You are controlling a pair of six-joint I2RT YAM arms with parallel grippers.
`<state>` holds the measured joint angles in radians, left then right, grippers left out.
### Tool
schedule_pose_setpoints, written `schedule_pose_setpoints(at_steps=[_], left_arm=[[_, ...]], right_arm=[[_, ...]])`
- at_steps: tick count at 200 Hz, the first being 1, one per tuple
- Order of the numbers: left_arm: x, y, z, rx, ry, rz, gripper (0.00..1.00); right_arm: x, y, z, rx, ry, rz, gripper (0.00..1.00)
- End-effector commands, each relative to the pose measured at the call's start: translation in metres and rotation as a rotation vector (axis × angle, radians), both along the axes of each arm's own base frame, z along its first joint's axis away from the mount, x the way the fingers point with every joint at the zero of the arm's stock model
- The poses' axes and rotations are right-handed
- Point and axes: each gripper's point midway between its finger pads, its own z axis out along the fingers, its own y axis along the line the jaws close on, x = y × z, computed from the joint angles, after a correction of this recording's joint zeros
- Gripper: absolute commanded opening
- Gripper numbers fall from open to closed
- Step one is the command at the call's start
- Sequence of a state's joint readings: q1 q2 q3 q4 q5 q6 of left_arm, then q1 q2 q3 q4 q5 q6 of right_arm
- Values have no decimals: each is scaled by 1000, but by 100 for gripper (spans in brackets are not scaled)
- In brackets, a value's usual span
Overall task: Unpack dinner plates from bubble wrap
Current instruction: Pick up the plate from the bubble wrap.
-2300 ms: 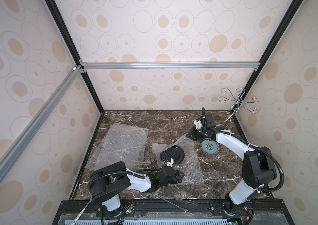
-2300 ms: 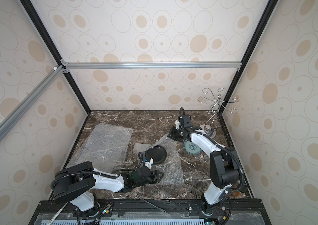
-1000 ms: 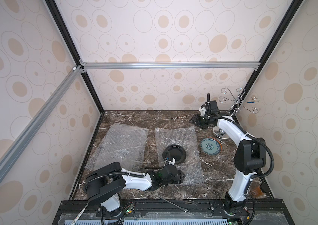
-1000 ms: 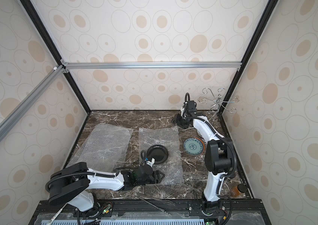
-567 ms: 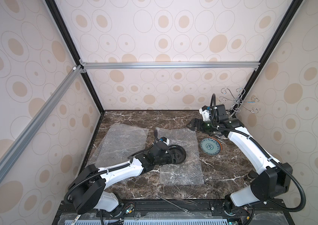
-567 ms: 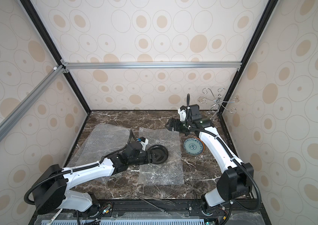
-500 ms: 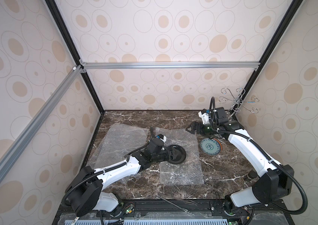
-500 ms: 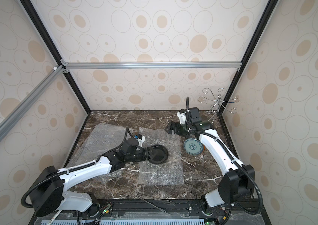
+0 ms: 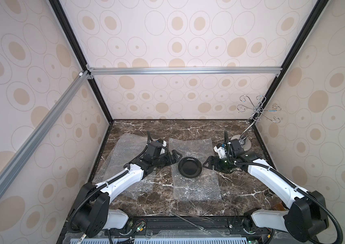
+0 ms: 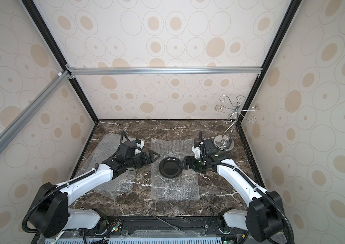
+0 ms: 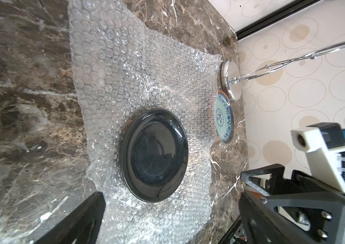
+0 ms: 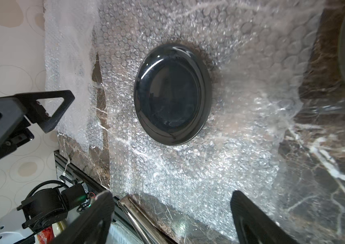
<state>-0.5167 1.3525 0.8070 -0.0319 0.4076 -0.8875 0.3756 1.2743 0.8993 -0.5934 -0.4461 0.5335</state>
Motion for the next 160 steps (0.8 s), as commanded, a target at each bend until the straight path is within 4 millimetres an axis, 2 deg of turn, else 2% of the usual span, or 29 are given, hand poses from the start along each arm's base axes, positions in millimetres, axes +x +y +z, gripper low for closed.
schedule_pose_setpoints(at_steps=[1, 35, 105, 160], left_arm=[[-1, 2, -6, 11, 1, -16, 100], [-3, 8, -20, 45, 18, -11, 100], [-7, 13, -37, 73, 45, -13, 100], [-11, 15, -43, 75, 57, -10, 100]], right_arm=[[-1, 8, -12, 35, 28, -31, 84], [0, 11, -36, 25, 69, -50, 75], [15, 18, -77, 5, 129, -80, 65], [27, 34, -91, 22, 138, -74, 52]])
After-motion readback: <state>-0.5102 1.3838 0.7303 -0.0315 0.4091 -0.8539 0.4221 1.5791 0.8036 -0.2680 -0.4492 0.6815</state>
